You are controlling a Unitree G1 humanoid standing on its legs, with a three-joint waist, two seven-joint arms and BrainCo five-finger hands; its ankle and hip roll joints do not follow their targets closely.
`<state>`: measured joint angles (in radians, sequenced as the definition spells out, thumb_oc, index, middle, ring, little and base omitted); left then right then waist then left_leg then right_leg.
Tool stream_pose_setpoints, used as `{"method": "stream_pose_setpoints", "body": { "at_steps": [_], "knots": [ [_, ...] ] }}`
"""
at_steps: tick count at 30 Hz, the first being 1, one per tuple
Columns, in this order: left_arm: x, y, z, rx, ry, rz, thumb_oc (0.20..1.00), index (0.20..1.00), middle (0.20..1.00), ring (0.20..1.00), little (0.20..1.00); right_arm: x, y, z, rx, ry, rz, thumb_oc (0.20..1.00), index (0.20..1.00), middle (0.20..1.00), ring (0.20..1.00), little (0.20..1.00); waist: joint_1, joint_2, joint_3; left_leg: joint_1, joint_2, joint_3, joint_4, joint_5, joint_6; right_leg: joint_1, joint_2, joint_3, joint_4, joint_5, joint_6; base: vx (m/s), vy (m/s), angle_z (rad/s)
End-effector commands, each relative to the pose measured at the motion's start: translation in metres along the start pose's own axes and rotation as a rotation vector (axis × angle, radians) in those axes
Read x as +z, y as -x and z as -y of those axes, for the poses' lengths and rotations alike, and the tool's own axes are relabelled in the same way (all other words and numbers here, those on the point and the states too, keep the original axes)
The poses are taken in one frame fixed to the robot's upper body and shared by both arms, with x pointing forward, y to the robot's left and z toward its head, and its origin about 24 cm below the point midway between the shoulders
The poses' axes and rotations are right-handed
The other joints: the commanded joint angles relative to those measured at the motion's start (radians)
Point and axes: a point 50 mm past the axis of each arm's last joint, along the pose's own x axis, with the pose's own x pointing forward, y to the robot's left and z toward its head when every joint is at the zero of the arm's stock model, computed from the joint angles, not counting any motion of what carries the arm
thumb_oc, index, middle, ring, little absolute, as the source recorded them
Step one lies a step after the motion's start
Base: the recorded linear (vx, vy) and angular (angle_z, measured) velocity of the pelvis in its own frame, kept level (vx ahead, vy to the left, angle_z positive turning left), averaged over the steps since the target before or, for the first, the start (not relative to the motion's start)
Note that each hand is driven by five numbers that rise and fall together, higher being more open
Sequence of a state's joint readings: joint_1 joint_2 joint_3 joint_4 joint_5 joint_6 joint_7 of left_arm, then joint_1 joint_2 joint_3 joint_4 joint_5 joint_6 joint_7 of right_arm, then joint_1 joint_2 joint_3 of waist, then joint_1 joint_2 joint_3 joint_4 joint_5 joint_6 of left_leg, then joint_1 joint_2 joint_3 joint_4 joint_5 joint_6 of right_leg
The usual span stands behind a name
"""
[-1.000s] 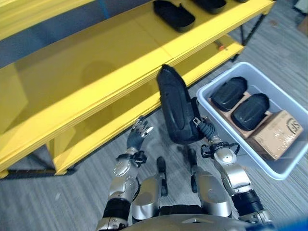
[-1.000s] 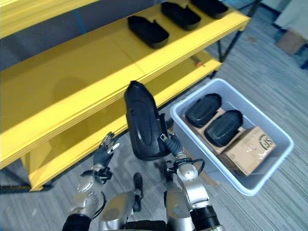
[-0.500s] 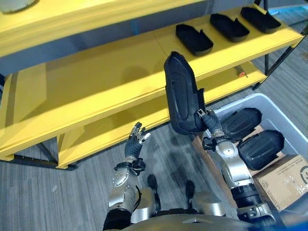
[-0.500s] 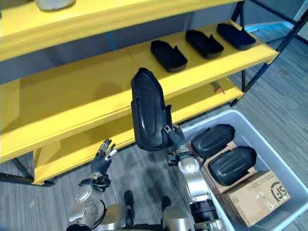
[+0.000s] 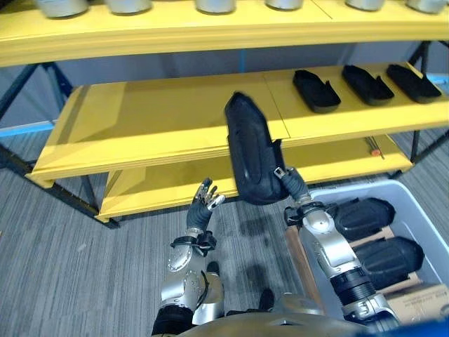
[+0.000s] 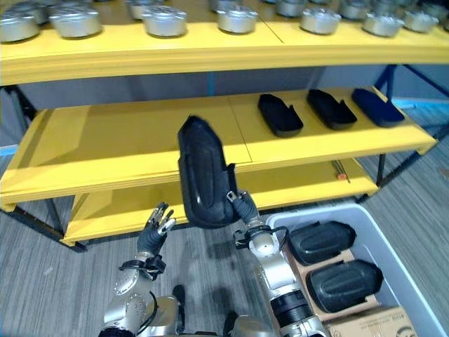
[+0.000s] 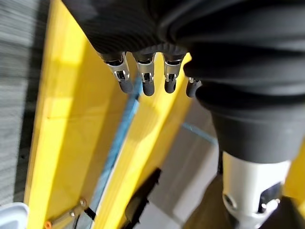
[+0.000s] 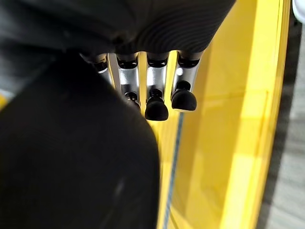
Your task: Move parts from the plastic box to the shelf.
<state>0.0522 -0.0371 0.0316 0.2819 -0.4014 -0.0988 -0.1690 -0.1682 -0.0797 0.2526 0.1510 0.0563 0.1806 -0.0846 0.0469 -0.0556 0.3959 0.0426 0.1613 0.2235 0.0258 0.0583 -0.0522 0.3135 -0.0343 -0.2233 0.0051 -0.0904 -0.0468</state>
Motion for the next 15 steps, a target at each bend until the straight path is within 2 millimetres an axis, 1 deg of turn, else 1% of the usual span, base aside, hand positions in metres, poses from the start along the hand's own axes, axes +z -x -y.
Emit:
{"method": "stream_pose_setpoints", "body": {
  "at_steps": [1, 2, 3, 4, 6, 8, 9, 11, 13, 15],
  "knots": [
    [0.025, -0.005, 0.015, -0.062, -0.002, 0.138, 1.0, 1.0, 1.0, 1.0, 1.0, 0.058, -0.005, 0.001, 0.006, -0.052, 0.26, 0.2, 0.2, 0.2, 0.2, 0.2, 0.007, 0.026, 0.004, 0.083, 0.045, -0.039, -0.099, 0.033, 0.002, 0.073, -0.046, 0.164, -0.007, 0.14, 0.044, 0.33, 0.321, 0.47],
    [0.028, -0.004, 0.008, -0.036, -0.007, 0.152, 1.0, 1.0, 1.0, 1.0, 1.0, 0.05, -0.005, -0.005, 0.028, -0.079, 0.232, 0.2, 0.2, 0.2, 0.2, 0.2, 0.025, 0.038, -0.026, 0.086, 0.049, -0.037, -0.094, 0.051, -0.016, 0.074, -0.061, 0.172, -0.019, 0.142, 0.038, 0.31, 0.339, -0.55],
    [0.026, -0.001, 0.006, -0.039, -0.013, 0.146, 1.0, 1.0, 1.0, 1.0, 1.0, 0.046, -0.004, -0.005, 0.026, -0.089, 0.218, 0.2, 0.2, 0.2, 0.2, 0.2, 0.028, 0.043, -0.047, 0.089, 0.04, -0.032, -0.085, 0.069, -0.023, 0.08, -0.074, 0.172, -0.028, 0.155, 0.037, 0.32, 0.333, -1.16],
    [0.029, 0.0, 0.006, -0.047, -0.027, 0.153, 1.0, 1.0, 1.0, 1.0, 1.0, 0.045, -0.003, -0.005, 0.025, -0.083, 0.217, 0.2, 0.2, 0.2, 0.2, 0.2, 0.031, 0.041, -0.058, 0.09, 0.037, -0.028, -0.083, 0.072, -0.022, 0.081, -0.083, 0.166, -0.032, 0.159, 0.038, 0.26, 0.245, -0.98],
    [0.031, 0.0, 0.003, -0.051, -0.051, 0.158, 1.0, 1.0, 1.0, 1.0, 1.0, 0.043, -0.002, -0.005, 0.029, -0.069, 0.213, 0.2, 0.2, 0.2, 0.2, 0.2, 0.031, 0.036, -0.08, 0.102, 0.023, -0.021, -0.084, 0.064, -0.021, 0.082, -0.11, 0.148, -0.039, 0.151, 0.038, 0.21, 0.225, -0.17],
    [0.033, 0.0, 0.001, -0.041, -0.058, 0.163, 1.0, 1.0, 1.0, 1.0, 1.0, 0.039, -0.002, -0.008, 0.044, -0.058, 0.198, 0.2, 0.2, 0.2, 0.2, 0.2, 0.031, 0.038, -0.09, 0.117, 0.005, -0.017, -0.084, 0.053, -0.015, 0.07, -0.129, 0.148, -0.039, 0.145, 0.04, 0.16, 0.228, 0.06],
    [0.034, -0.001, 0.001, -0.036, -0.056, 0.168, 1.0, 1.0, 1.0, 1.0, 1.0, 0.037, -0.002, -0.008, 0.043, -0.06, 0.188, 0.2, 0.2, 0.2, 0.2, 0.2, 0.031, 0.039, -0.095, 0.124, -0.002, -0.007, -0.081, 0.045, -0.015, 0.067, -0.136, 0.143, -0.04, 0.144, 0.042, 0.22, 0.267, 0.04],
    [0.034, -0.002, -0.002, -0.029, -0.061, 0.166, 1.0, 1.0, 1.0, 1.0, 1.0, 0.034, -0.002, -0.014, 0.065, -0.075, 0.175, 0.2, 0.2, 0.2, 0.2, 0.2, 0.022, 0.04, -0.108, 0.151, -0.03, -0.004, -0.086, 0.019, -0.007, 0.059, -0.16, 0.134, -0.043, 0.137, 0.046, 0.27, 0.292, 0.09],
    [0.035, -0.002, -0.002, -0.027, -0.06, 0.166, 1.0, 1.0, 1.0, 1.0, 1.0, 0.034, -0.002, -0.015, 0.069, -0.076, 0.175, 0.2, 0.2, 0.2, 0.2, 0.2, 0.019, 0.042, -0.108, 0.154, -0.034, -0.004, -0.086, 0.014, -0.006, 0.054, -0.164, 0.135, -0.039, 0.135, 0.047, 0.14, 0.162, -0.09],
    [0.035, -0.004, 0.0, -0.037, -0.056, 0.165, 1.0, 1.0, 1.0, 1.0, 1.0, 0.032, -0.001, -0.017, 0.077, -0.074, 0.167, 0.2, 0.2, 0.2, 0.2, 0.2, 0.008, 0.049, -0.106, 0.17, -0.049, -0.007, -0.095, 0.009, -0.003, 0.048, -0.171, 0.136, -0.028, 0.133, 0.047, 0.16, 0.172, -0.14]
  ]
}}
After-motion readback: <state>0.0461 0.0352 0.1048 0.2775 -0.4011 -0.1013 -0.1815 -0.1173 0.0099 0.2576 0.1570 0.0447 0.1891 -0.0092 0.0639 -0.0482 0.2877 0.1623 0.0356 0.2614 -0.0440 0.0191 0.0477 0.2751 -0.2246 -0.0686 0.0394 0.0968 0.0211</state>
